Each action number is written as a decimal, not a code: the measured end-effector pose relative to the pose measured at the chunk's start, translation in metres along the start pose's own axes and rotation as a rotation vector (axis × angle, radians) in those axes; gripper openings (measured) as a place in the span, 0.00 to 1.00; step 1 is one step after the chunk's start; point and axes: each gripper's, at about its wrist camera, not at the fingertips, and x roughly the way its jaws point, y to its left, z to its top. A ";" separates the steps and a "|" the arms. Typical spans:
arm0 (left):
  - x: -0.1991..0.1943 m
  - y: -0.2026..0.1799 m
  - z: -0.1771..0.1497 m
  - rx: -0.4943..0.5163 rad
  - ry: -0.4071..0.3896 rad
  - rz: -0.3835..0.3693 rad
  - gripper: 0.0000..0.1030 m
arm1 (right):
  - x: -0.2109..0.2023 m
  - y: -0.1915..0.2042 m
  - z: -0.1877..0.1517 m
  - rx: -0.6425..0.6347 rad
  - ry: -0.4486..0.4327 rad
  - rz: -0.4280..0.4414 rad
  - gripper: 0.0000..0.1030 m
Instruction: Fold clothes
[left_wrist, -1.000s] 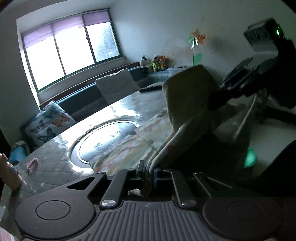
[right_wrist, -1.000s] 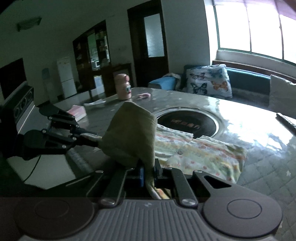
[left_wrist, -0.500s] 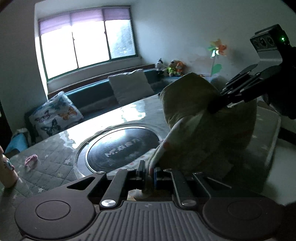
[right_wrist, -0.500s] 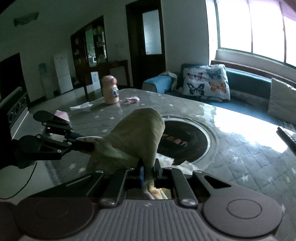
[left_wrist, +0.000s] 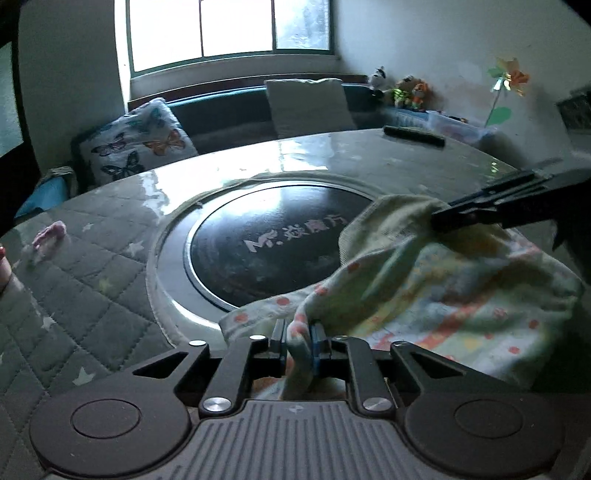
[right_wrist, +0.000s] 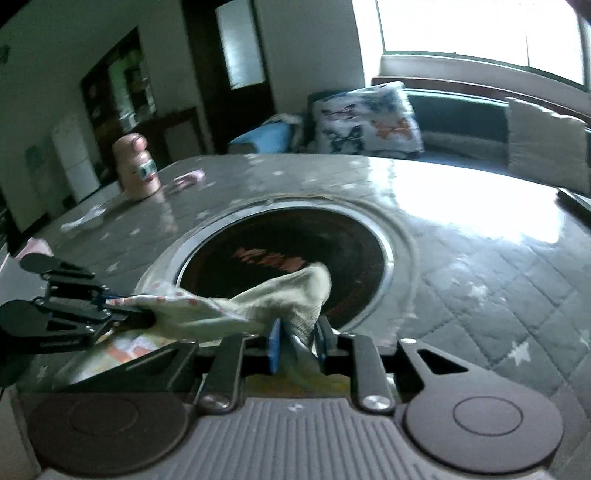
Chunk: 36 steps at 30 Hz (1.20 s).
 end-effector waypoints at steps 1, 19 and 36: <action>0.000 0.000 0.000 -0.002 0.000 0.007 0.16 | -0.004 -0.002 -0.002 0.011 -0.015 -0.008 0.20; 0.006 -0.003 0.007 -0.014 0.005 0.071 0.19 | -0.024 -0.040 -0.043 0.138 -0.027 -0.225 0.19; -0.004 -0.032 0.043 -0.008 -0.050 -0.015 0.19 | 0.018 -0.008 -0.016 0.095 0.034 -0.090 0.14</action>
